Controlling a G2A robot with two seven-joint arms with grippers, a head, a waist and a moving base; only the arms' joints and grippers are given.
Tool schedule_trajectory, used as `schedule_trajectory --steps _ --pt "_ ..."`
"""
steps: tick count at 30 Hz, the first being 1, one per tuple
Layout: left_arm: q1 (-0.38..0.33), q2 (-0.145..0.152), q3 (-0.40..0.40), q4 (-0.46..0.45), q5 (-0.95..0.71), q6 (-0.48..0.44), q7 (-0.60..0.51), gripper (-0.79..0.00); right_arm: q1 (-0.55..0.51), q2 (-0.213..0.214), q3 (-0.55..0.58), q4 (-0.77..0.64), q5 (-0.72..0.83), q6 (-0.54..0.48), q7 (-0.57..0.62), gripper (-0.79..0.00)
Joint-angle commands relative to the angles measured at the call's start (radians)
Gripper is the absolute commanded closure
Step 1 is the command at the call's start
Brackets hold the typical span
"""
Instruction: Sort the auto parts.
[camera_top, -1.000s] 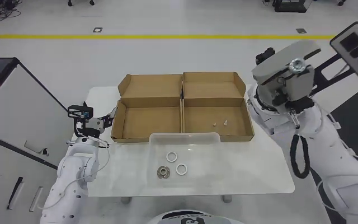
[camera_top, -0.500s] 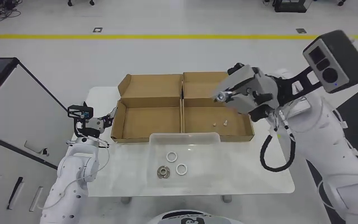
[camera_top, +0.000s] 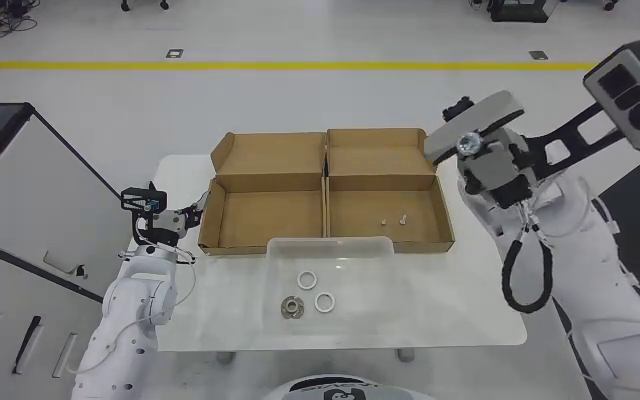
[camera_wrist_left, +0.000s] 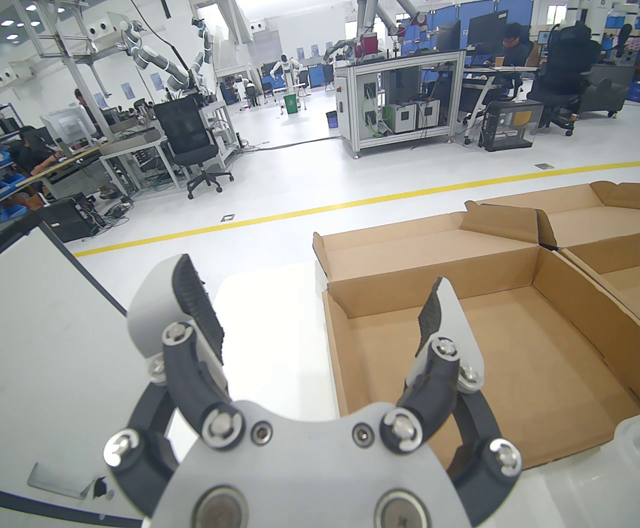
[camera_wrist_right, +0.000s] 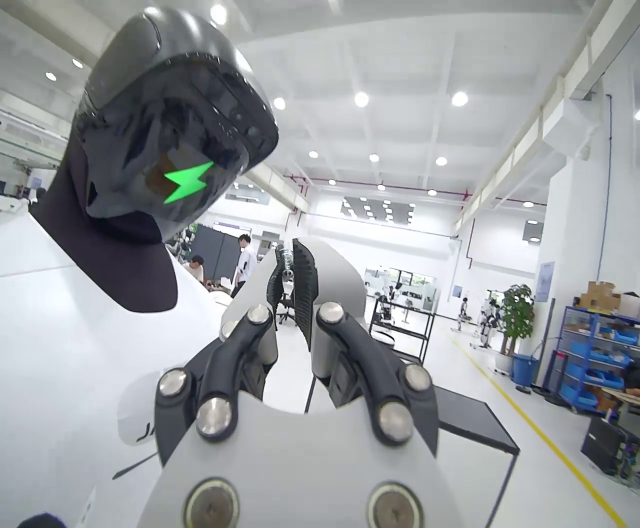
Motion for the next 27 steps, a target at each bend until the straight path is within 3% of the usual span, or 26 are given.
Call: schedule_trajectory --steps 1,7,21,27 --pt "0.0 0.0 0.0 0.0 0.0 0.0 0.0 -0.785 -0.008 -0.008 0.007 -0.007 0.016 0.0 -0.029 0.0" --pt "0.0 0.0 0.0 0.0 0.0 0.0 0.0 -0.785 -0.016 -0.029 0.021 -0.001 0.002 0.0 -0.047 0.0" --pt "0.0 0.0 0.0 0.0 0.0 0.0 0.0 -0.785 -0.027 -0.029 0.073 0.022 -0.073 0.032 0.194 0.0" --pt "0.0 0.0 0.0 0.0 0.0 0.0 0.0 -0.785 -0.044 -0.038 0.085 0.014 -0.018 0.018 0.164 0.0"
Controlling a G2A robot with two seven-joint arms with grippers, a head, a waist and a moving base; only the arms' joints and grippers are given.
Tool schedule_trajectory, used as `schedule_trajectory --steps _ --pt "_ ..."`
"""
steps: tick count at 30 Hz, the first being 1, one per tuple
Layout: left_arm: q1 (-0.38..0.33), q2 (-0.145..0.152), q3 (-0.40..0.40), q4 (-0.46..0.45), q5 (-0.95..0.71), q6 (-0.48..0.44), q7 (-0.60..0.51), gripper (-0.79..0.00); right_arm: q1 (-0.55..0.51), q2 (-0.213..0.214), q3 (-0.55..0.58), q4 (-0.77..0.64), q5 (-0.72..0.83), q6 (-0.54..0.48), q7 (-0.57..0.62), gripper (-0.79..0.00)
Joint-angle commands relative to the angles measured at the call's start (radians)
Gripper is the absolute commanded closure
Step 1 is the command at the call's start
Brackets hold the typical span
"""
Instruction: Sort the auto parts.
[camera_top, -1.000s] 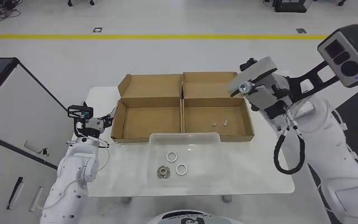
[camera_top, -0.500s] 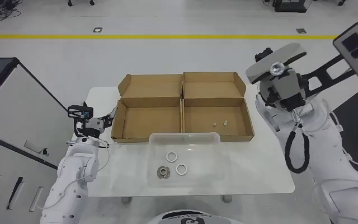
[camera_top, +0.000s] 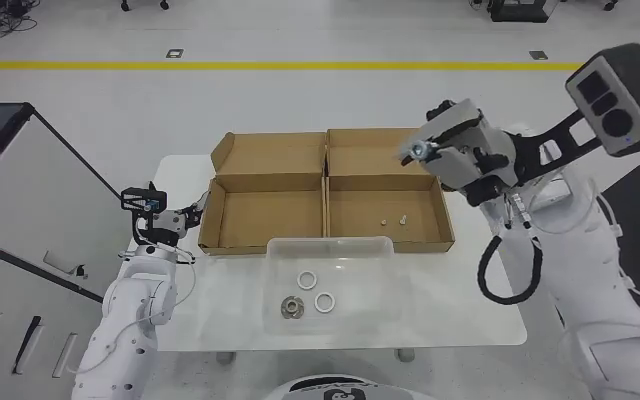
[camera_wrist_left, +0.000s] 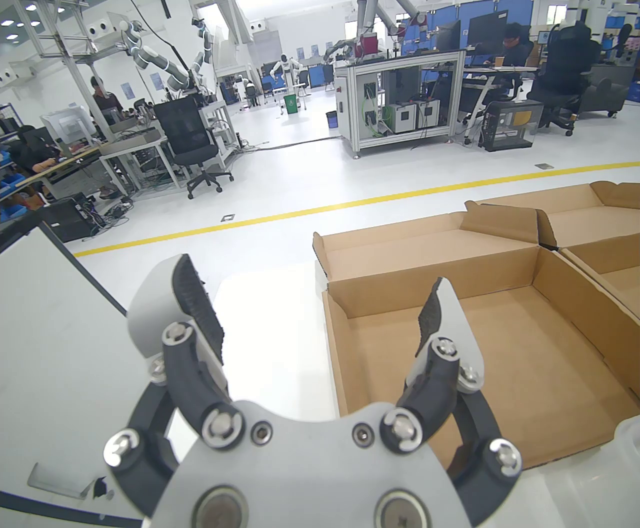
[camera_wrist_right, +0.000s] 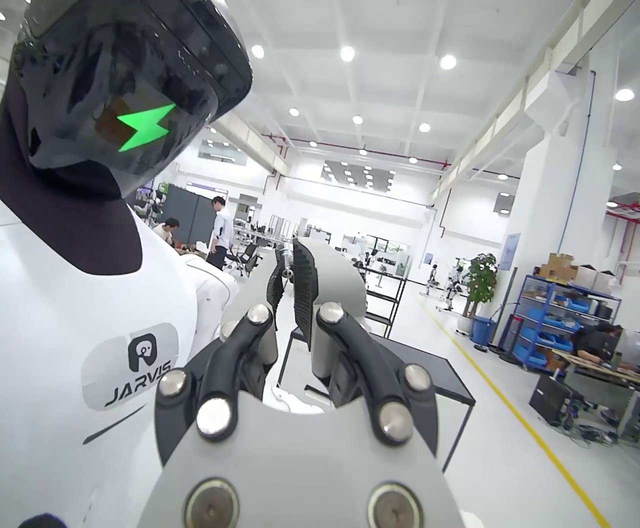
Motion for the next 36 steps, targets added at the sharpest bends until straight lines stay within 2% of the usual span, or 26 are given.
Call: schedule_trajectory --steps 1,9,31,36 --pt "0.0 0.0 0.0 0.0 0.0 0.0 0.0 -0.785 -0.006 -0.005 0.001 -0.002 0.023 -0.009 -0.023 0.0" --pt "0.0 0.0 0.0 0.0 0.0 0.0 0.0 -0.785 -0.01 -0.02 0.002 -0.013 0.068 -0.019 -0.041 0.0" --pt "0.0 0.0 0.0 0.0 0.0 0.0 0.0 -0.785 -0.01 -0.02 0.002 -0.013 0.068 -0.019 -0.041 0.0" --pt "0.0 0.0 0.0 0.0 0.0 0.0 0.0 -0.785 -0.037 -0.012 0.034 -0.008 0.038 0.023 0.056 0.0"
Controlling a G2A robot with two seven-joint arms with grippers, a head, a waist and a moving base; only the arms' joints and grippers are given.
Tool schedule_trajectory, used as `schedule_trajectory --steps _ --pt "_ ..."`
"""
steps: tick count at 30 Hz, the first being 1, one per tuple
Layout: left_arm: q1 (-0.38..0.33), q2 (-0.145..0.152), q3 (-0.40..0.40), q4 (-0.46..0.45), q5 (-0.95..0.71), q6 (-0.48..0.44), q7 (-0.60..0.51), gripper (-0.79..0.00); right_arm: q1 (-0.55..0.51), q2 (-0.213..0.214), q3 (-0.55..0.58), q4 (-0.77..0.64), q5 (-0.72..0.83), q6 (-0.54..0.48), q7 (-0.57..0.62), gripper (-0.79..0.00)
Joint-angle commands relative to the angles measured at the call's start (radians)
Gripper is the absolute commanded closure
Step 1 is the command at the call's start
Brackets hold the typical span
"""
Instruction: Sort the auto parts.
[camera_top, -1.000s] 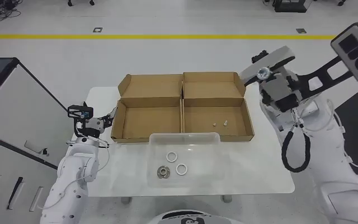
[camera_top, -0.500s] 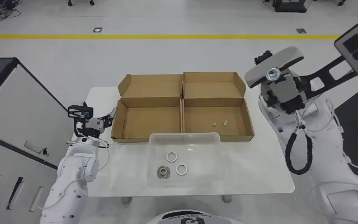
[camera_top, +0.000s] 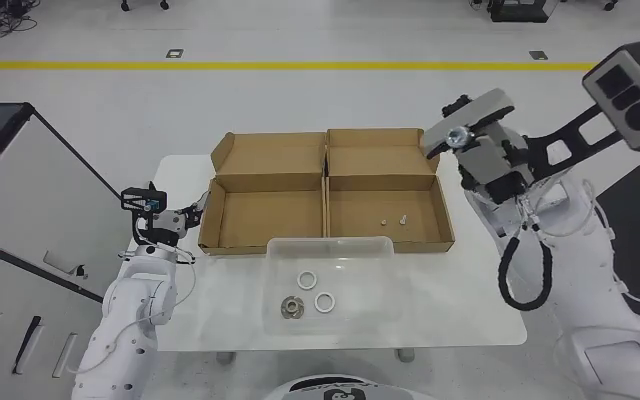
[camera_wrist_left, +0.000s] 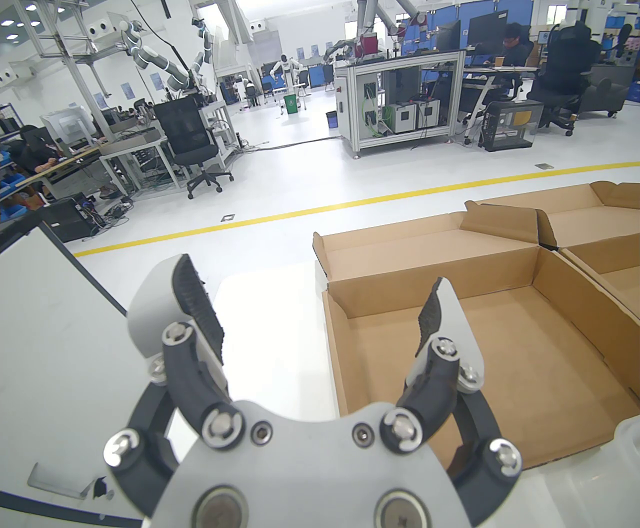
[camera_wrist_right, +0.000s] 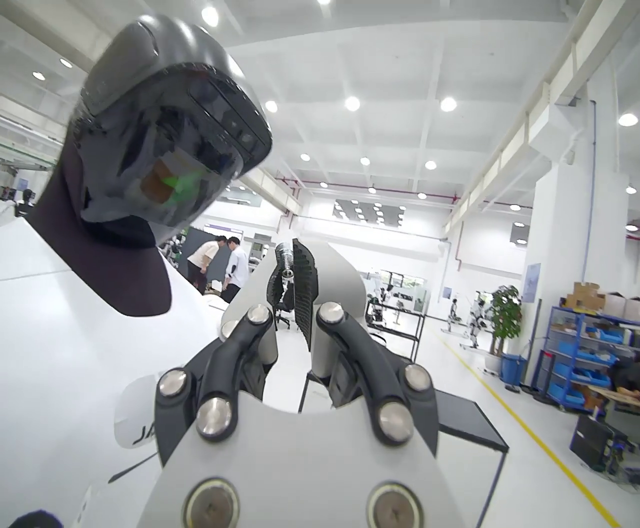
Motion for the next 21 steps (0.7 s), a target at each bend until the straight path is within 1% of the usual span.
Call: schedule_trajectory --steps 1,4,6,8,11,15,17,19,21 --pt "0.0 0.0 0.0 0.0 0.0 0.0 0.0 -0.785 -0.011 0.006 0.027 0.011 0.004 0.003 0.05 0.0" --pt "0.0 0.0 0.0 0.0 0.0 0.0 0.0 -0.785 -0.027 0.021 0.078 0.034 0.009 -0.002 0.15 0.0" --pt "0.0 0.0 0.0 0.0 0.0 0.0 0.0 -0.785 -0.038 0.036 0.122 0.054 0.005 -0.007 0.25 0.0" --pt "0.0 0.0 0.0 0.0 0.0 0.0 0.0 -0.785 -0.053 0.051 0.172 0.075 0.046 -0.015 0.317 0.0" --pt "0.0 0.0 0.0 0.0 0.0 0.0 0.0 -0.785 -0.063 0.078 0.253 0.106 0.076 -0.013 0.469 0.0" --pt "0.0 0.0 0.0 0.0 0.0 0.0 0.0 -0.785 -0.039 0.116 0.329 0.134 0.118 0.009 0.718 0.0" --pt "0.0 0.0 0.0 0.0 0.0 0.0 0.0 -0.785 -0.002 0.137 0.334 0.12 0.08 0.077 0.816 0.0" --pt "0.0 0.0 0.0 0.0 0.0 0.0 0.0 -0.785 0.038 0.159 0.309 0.121 0.051 0.127 0.866 0.0" --pt "0.0 0.0 0.0 0.0 0.0 0.0 0.0 -0.785 0.096 0.186 0.262 0.114 -0.025 0.16 0.9 0.0"
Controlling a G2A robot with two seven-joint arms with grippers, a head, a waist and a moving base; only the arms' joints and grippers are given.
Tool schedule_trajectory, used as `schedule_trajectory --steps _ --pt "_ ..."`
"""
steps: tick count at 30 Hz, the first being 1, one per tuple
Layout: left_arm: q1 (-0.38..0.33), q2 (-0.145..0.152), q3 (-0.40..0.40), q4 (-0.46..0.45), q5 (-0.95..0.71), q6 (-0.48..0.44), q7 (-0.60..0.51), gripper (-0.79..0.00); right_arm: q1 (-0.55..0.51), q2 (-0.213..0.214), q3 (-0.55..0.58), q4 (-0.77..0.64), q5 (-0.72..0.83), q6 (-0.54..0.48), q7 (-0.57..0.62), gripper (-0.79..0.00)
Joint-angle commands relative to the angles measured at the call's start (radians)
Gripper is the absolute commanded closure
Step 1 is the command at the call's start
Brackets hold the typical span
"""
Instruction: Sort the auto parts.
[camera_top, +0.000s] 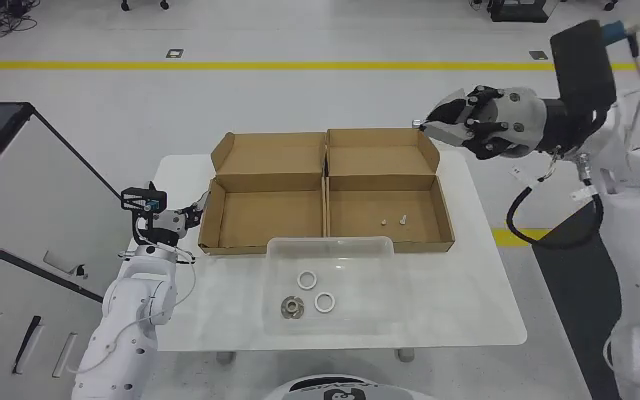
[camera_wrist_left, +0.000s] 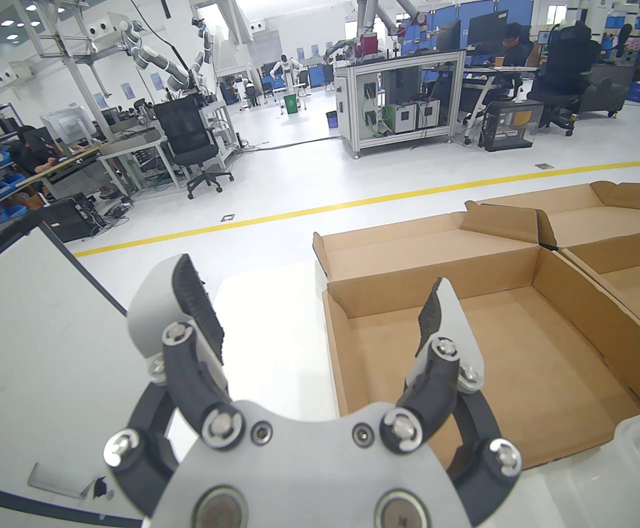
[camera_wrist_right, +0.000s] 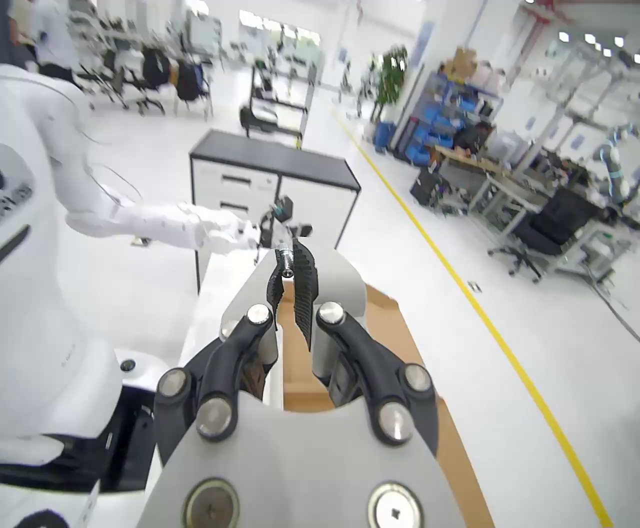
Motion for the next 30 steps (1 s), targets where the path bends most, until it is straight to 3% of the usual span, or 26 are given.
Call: schedule_trajectory --steps 1,7,16,22,27,30 --pt "0.0 0.0 0.0 0.0 0.0 0.0 0.0 -0.785 0.061 0.027 -0.058 0.006 -0.069 0.018 0.018 0.0" --pt "0.0 0.0 0.0 0.0 0.0 0.0 0.0 -0.785 0.244 0.119 -0.331 0.081 -0.313 -0.008 -0.008 0.0" --pt "0.0 0.0 0.0 0.0 0.0 0.0 0.0 -0.785 0.516 0.221 -0.792 0.263 -0.577 -0.173 -0.174 0.0" --pt "0.0 0.0 0.0 0.0 0.0 0.0 0.0 -0.785 0.671 0.236 -1.05 0.301 -0.609 -0.187 -0.188 0.0" --pt "0.0 0.0 0.0 0.0 0.0 0.0 0.0 -0.785 0.775 0.223 -1.225 0.322 -0.59 -0.187 -0.188 0.0" --pt "0.0 0.0 0.0 0.0 0.0 0.0 0.0 -0.785 0.766 0.204 -1.228 0.333 -0.602 -0.187 -0.188 0.0"
